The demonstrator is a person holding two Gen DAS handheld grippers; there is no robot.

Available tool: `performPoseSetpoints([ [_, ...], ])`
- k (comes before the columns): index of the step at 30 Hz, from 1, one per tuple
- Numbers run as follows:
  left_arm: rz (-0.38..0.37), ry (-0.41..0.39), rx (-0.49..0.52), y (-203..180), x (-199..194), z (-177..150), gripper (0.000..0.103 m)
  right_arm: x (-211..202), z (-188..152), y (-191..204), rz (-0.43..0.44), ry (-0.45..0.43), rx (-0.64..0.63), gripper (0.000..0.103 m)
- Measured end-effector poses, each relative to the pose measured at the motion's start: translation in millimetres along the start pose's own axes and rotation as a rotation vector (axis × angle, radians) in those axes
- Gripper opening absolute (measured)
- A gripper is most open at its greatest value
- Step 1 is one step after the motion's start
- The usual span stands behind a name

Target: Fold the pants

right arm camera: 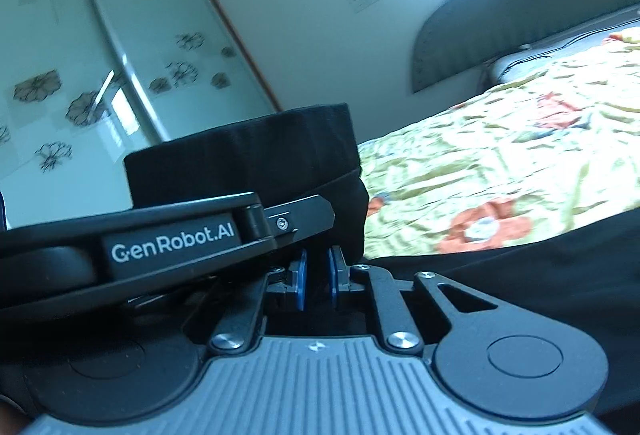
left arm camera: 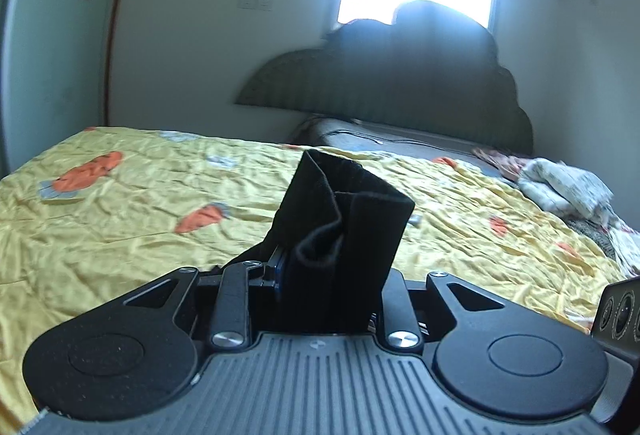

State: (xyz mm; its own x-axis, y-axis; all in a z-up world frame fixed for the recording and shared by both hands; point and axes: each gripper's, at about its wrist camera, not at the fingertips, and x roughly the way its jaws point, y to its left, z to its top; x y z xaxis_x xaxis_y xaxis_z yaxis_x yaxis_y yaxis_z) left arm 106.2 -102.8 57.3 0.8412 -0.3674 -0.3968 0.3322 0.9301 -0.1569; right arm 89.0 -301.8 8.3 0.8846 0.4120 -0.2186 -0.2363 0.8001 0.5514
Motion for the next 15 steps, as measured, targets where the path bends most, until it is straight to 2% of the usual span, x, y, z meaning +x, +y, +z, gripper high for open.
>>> performPoseSetpoints([
  [15, -0.089, 0.037, 0.091, -71.1, 27.8, -16.8, 0.025, -33.7, 4.3, -61.3, -0.081, -0.056, 0.107, 0.012],
])
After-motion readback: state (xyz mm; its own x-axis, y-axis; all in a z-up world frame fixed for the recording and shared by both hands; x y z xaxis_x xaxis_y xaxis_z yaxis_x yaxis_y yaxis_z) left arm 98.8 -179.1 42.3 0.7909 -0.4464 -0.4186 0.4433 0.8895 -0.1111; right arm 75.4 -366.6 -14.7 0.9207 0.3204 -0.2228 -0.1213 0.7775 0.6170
